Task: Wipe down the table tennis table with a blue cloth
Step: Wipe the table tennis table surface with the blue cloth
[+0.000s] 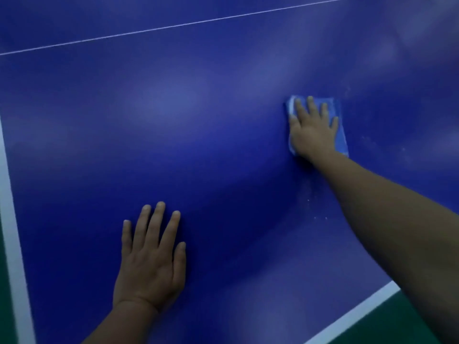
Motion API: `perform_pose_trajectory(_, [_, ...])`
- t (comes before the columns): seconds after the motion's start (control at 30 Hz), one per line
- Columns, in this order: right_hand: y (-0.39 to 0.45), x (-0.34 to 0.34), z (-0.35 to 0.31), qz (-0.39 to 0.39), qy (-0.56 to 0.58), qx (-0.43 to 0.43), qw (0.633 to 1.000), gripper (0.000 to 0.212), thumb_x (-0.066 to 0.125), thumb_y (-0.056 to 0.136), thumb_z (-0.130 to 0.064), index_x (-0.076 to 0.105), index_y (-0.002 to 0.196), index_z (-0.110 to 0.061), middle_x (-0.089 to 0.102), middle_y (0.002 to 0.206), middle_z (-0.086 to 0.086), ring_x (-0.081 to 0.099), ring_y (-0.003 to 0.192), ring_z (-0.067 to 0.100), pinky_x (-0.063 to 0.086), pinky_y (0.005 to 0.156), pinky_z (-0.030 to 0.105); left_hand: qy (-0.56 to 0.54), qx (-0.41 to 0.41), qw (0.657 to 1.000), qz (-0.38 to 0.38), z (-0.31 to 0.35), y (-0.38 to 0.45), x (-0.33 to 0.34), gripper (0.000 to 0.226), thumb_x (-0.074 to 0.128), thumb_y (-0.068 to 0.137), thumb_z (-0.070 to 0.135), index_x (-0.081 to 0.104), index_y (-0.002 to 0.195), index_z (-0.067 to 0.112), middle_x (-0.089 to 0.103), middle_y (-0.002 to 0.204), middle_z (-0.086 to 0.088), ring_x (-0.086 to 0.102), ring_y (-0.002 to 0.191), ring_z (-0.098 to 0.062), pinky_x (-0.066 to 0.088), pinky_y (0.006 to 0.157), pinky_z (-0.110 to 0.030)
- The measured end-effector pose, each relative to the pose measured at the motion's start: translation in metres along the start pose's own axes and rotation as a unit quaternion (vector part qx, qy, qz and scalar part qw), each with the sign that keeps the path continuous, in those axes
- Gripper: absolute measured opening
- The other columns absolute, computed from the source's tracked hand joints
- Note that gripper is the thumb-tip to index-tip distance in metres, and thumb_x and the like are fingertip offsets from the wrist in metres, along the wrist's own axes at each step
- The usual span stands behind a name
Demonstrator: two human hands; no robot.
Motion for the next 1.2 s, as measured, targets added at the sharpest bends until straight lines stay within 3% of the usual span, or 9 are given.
perform_pose_trajectory(0.1, [-0.018,0.011,-0.038,0.015,-0.012,-0.039,0.999,0.056,0.026,0.102,-0.044,0.020,0.157,-0.033,0.011,0.168,-0.002,0.005,0.153,0.034,0.004,0.118,0.066,0.005,-0.003,1.000,-0.007,0.001,0.001,-0.001,0.062,0.028,0.095,0.042,0.042,0.148,0.013,0.030,0.159,-0.013,0.019,0.149,-0.031,0.012,0.118,-0.059])
perform_pose_trajectory(0.27, [-0.129,0.048,-0.109,-0.024,-0.044,-0.459,0.887,0.054,0.029,0.101,-0.050,0.038,0.151,-0.033,0.035,0.160,0.000,0.027,0.148,0.035,0.011,0.117,0.062,0.006,-0.004,1.000,0.004,0.001,0.001,-0.002,0.063,0.030,0.093,0.041,0.047,0.145,0.009,0.034,0.157,-0.016,0.023,0.147,-0.034,0.014,0.117,-0.061])
perform_pose_trajectory(0.33, [-0.081,0.035,-0.078,-0.005,-0.076,-0.415,0.907,0.055,0.028,0.101,-0.047,0.035,0.153,-0.032,0.030,0.162,0.001,0.022,0.150,0.036,0.013,0.115,0.067,0.002,-0.005,1.000,0.005,0.001,0.001,-0.002,0.063,0.030,0.093,0.041,0.047,0.145,0.009,0.033,0.157,-0.016,0.022,0.147,-0.033,0.014,0.117,-0.062])
perform_pose_trajectory(0.5, [0.026,-0.010,0.024,0.012,0.011,0.022,1.000,0.056,0.021,0.103,-0.048,0.013,0.158,-0.037,0.003,0.168,-0.008,-0.001,0.154,0.028,0.000,0.120,0.062,0.011,-0.004,1.000,0.001,0.001,0.001,-0.001,0.064,0.030,0.093,0.042,0.046,0.146,0.009,0.032,0.158,-0.016,0.019,0.148,-0.032,0.013,0.117,-0.062])
perform_pose_trajectory(0.57, [0.004,0.000,-0.001,0.031,-0.008,-0.004,0.999,0.057,0.022,0.102,-0.047,0.017,0.158,-0.035,0.008,0.168,-0.005,0.003,0.154,0.031,0.003,0.118,0.065,0.009,-0.004,1.000,0.000,0.000,0.001,-0.001,0.064,0.030,0.093,0.042,0.045,0.146,0.010,0.031,0.158,-0.016,0.019,0.148,-0.033,0.014,0.117,-0.063])
perform_pose_trajectory(0.73, [-0.106,0.041,-0.072,-0.019,-0.080,-0.429,0.899,0.056,0.027,0.100,-0.053,0.036,0.152,-0.035,0.030,0.162,-0.002,0.023,0.150,0.033,0.009,0.116,0.063,0.016,0.003,1.000,0.010,0.000,0.002,0.000,0.064,0.031,0.092,0.042,0.047,0.145,0.008,0.033,0.157,-0.018,0.022,0.147,-0.036,0.009,0.118,-0.059])
perform_pose_trajectory(1.0, [0.010,-0.002,0.022,-0.012,-0.053,-0.165,0.985,0.057,0.023,0.103,-0.053,0.018,0.157,-0.038,0.010,0.167,-0.007,0.003,0.154,0.027,0.002,0.120,0.061,0.018,-0.009,1.000,-0.009,0.002,0.002,-0.002,0.067,0.028,0.093,0.045,0.042,0.147,0.009,0.029,0.159,-0.017,0.017,0.149,-0.034,0.010,0.118,-0.061])
perform_pose_trajectory(1.07, [-0.049,0.007,0.033,-0.011,-0.078,-0.293,0.953,0.059,0.024,0.100,-0.051,0.029,0.156,-0.031,0.022,0.165,0.004,0.016,0.151,0.038,0.011,0.115,0.068,0.019,-0.006,1.000,-0.010,0.001,0.001,-0.002,0.066,0.028,0.093,0.044,0.042,0.147,0.009,0.029,0.159,-0.018,0.018,0.149,-0.035,0.009,0.119,-0.061])
perform_pose_trajectory(1.2, [-0.194,0.027,0.088,-0.100,-0.140,-0.635,0.753,0.053,0.030,0.103,-0.049,0.034,0.154,-0.033,0.025,0.164,0.003,0.018,0.150,0.043,0.009,0.115,0.071,0.017,0.000,1.000,-0.008,0.001,0.001,-0.001,0.065,0.029,0.094,0.044,0.043,0.147,0.009,0.028,0.159,-0.017,0.016,0.149,-0.033,0.003,0.120,-0.056])
Point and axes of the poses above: each hand's wrist, its own y-axis towards the middle knuckle, its own x-axis out of the palm, z = x × y, the point moved 3 cm from there along y, towards the middle knuckle
